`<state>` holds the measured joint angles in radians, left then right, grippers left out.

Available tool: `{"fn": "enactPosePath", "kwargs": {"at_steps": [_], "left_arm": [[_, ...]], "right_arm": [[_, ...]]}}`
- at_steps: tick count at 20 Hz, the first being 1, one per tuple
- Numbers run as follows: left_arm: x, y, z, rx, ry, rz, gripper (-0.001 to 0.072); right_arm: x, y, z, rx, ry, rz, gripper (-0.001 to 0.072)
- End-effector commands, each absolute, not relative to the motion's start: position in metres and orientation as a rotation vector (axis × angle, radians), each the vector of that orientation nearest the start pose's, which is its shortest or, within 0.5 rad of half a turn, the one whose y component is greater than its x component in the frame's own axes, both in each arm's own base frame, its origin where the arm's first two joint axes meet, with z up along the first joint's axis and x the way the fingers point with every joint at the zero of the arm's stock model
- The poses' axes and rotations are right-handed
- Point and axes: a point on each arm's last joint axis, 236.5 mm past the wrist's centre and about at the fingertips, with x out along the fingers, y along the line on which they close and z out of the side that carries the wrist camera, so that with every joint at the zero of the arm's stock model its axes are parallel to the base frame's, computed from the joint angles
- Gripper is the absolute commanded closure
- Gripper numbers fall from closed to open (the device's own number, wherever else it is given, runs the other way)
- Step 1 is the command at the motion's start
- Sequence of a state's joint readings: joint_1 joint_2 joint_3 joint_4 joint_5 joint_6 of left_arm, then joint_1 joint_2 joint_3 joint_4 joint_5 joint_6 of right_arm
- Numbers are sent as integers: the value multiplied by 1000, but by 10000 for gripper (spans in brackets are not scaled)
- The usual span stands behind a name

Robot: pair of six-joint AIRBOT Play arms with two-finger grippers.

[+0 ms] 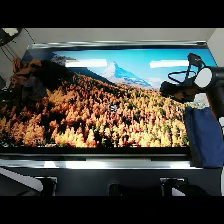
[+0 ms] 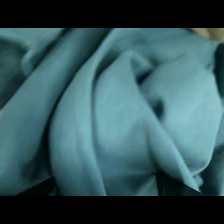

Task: Fold the shirts.

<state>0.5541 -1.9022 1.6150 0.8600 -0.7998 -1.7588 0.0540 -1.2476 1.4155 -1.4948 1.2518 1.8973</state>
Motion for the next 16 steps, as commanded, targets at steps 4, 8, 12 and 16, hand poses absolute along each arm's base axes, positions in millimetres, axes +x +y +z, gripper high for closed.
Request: {"fn": "enactPosePath", "kwargs": {"at_steps": [4,8,12,16], "left_arm": [[564,200,-48,-1173,750,242,677],[566,186,57,-940,618,108,679],[525,108,235,-626,426,-109,679],[437,-30,347,-428,354,-391,679]], "right_arm": [[410,50,110,360,1106,-47,160],[402,49,106,279,1142,-5,157],[388,49,102,216,1197,29,161],[362,48,112,207,1247,31,162]]}}
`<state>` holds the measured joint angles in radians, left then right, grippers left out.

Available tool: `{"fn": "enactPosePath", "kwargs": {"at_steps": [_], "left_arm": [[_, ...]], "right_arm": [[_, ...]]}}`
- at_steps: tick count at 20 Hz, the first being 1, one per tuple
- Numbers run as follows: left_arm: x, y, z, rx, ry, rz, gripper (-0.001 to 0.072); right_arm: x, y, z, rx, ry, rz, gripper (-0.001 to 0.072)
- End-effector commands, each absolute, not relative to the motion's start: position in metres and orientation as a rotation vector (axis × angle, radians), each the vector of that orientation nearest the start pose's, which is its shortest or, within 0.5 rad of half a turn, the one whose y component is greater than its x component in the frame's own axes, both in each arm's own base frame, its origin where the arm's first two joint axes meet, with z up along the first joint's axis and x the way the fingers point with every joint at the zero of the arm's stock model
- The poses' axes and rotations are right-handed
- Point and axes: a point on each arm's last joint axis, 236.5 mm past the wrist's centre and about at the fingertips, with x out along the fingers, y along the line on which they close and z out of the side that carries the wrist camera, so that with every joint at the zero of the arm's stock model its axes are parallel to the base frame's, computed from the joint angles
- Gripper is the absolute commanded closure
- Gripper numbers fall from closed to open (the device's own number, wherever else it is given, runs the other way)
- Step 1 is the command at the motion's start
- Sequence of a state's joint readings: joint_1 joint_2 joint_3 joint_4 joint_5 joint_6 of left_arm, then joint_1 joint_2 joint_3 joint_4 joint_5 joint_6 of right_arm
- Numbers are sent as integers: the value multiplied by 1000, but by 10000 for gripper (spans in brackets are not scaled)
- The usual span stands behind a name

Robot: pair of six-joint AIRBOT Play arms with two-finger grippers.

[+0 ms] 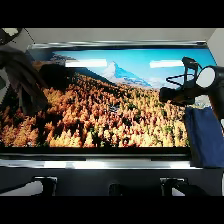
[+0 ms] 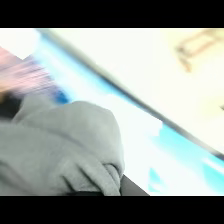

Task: Fold the shirts.

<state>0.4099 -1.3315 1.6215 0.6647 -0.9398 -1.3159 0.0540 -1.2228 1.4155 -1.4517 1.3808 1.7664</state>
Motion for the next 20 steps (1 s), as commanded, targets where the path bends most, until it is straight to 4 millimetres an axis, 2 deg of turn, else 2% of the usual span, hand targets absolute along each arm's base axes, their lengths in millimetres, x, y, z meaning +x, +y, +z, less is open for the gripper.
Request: {"fn": "enactPosePath", "kwargs": {"at_steps": [1,3,5,7,9,13,16,17,18,19,20], "left_arm": [[413,-63,355,-370,367,-458,679],[376,-115,353,-290,423,-570,679],[350,-159,335,-269,505,-664,679],[334,-204,308,-258,587,-777,679],[325,-247,268,-255,688,-865,679],[300,-335,159,-215,959,-995,679],[273,-382,87,-153,1147,-1053,678],[270,-391,69,-145,1186,-1052,617],[270,-394,58,-153,1220,-1039,371],[274,-392,55,-179,1251,-1014,84],[282,-384,59,-188,1251,-1002,63]], "right_arm": [[354,47,116,204,1253,32,162],[337,46,128,191,1261,41,162],[322,46,140,170,1256,56,162],[310,45,152,167,1234,61,162],[301,44,161,165,1218,64,162],[289,42,168,157,1216,59,162],[289,37,168,146,1214,41,162],[291,37,169,147,1205,41,162],[293,37,170,148,1194,42,162],[294,37,170,147,1192,41,162],[298,37,171,148,1175,42,161]]}}
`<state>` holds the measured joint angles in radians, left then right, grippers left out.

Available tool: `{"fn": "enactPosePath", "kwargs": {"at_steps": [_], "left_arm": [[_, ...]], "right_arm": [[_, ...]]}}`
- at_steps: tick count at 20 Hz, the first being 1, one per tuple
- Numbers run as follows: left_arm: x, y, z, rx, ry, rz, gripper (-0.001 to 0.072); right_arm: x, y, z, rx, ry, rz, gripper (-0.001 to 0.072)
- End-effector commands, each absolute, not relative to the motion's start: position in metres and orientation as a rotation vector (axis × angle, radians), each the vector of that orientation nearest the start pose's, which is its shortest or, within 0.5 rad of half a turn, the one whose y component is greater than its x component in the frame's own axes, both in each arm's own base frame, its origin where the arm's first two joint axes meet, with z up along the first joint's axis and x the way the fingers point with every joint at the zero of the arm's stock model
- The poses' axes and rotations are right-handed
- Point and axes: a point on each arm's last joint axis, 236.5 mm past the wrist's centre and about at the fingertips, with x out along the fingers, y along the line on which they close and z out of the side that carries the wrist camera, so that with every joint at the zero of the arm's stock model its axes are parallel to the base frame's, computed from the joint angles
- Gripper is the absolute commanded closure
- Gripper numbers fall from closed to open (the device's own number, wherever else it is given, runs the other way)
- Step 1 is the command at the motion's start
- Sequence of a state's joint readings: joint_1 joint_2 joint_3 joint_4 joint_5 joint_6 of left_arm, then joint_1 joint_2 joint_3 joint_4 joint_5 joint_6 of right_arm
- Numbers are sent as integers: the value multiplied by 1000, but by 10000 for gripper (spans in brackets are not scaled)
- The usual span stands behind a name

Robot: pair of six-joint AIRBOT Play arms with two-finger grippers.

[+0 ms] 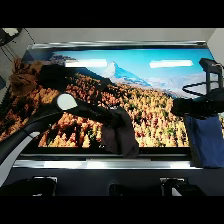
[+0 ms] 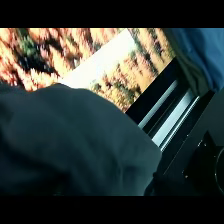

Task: Fold the shirts.

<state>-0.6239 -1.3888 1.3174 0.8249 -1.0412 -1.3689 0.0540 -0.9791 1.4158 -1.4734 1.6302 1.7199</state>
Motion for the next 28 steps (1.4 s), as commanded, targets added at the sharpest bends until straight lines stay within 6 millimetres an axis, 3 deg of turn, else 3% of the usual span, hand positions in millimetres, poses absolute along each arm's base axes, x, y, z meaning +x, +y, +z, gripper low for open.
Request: {"fn": "enactPosePath", "kwargs": {"at_steps": [1,3,5,7,8,10,13,15,18,21,24,28], "left_arm": [[293,-371,68,-196,1249,-988,87],[312,-333,82,-202,1274,-951,93],[322,-281,80,-175,1329,-870,93],[325,-230,64,-109,1389,-753,94],[323,-214,55,-103,1415,-708,93],[307,-200,29,-131,1494,-675,93],[276,-210,-17,-188,1586,-676,93],[265,-236,-36,-325,1578,-682,93],[260,-275,-44,-485,1530,-716,93],[258,-297,-49,-507,1509,-736,93],[261,-303,-58,-459,1477,-755,94],[279,-298,-63,-392,1392,-744,94]], "right_arm": [[302,38,173,145,1155,47,161],[309,39,176,148,1124,52,161],[309,39,169,149,1150,51,157],[305,42,152,154,1203,59,152],[303,45,144,158,1229,72,152],[302,55,123,169,1272,115,151],[310,67,92,207,1309,147,129],[321,74,72,242,1328,159,25],[334,79,42,269,1387,155,27],[332,78,16,260,1479,153,28],[326,78,6,244,1528,165,29],[321,78,6,240,1551,169,45]]}}
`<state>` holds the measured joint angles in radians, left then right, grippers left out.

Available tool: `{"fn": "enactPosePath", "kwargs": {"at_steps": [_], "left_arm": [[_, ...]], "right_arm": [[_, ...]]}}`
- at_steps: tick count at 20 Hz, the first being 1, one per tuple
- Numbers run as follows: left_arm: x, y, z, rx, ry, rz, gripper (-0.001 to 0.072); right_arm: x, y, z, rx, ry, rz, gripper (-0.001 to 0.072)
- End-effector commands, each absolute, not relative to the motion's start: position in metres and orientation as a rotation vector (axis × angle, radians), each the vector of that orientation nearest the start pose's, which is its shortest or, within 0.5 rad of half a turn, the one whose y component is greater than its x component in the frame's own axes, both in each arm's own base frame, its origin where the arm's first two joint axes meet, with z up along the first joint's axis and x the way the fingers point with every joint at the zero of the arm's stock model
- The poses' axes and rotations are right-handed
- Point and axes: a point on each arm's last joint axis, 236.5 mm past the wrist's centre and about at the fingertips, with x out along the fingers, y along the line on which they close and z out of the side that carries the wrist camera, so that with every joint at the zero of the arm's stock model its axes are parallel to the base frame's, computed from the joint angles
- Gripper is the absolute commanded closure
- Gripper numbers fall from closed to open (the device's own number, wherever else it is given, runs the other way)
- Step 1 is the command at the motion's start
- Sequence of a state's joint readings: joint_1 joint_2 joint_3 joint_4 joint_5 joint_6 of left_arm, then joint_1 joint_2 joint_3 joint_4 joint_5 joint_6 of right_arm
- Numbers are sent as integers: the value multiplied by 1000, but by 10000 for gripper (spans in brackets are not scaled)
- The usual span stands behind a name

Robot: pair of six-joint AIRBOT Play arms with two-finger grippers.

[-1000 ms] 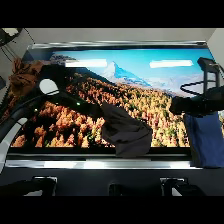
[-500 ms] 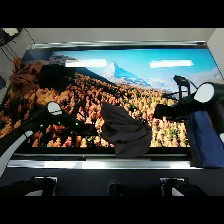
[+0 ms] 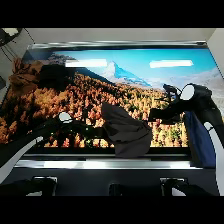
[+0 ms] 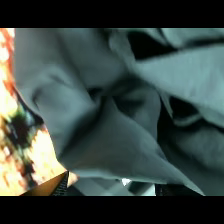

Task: Fold the shirts.

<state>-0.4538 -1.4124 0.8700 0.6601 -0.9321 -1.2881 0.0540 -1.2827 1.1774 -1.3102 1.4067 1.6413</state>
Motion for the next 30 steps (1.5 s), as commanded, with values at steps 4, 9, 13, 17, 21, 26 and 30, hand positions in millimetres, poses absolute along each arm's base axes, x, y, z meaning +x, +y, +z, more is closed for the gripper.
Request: {"fn": "enactPosePath", "kwargs": {"at_steps": [4,9,13,17,21,26,30], "left_arm": [[265,-290,-60,-294,1401,-849,94],[271,-278,-71,-211,1386,-825,94],[276,-300,-73,-211,1322,-823,99],[279,-314,-72,-200,1271,-820,113],[275,-316,-75,-201,1287,-826,560],[269,-301,-74,-230,1358,-836,678],[266,-298,-73,-237,1377,-841,678]], "right_arm": [[314,78,6,235,1581,174,45],[312,79,6,238,1587,177,46],[311,88,9,271,1590,205,46],[311,90,10,279,1590,211,46],[311,89,9,277,1588,209,45],[310,88,-16,296,1583,181,45],[294,91,-55,340,1644,158,47]]}}
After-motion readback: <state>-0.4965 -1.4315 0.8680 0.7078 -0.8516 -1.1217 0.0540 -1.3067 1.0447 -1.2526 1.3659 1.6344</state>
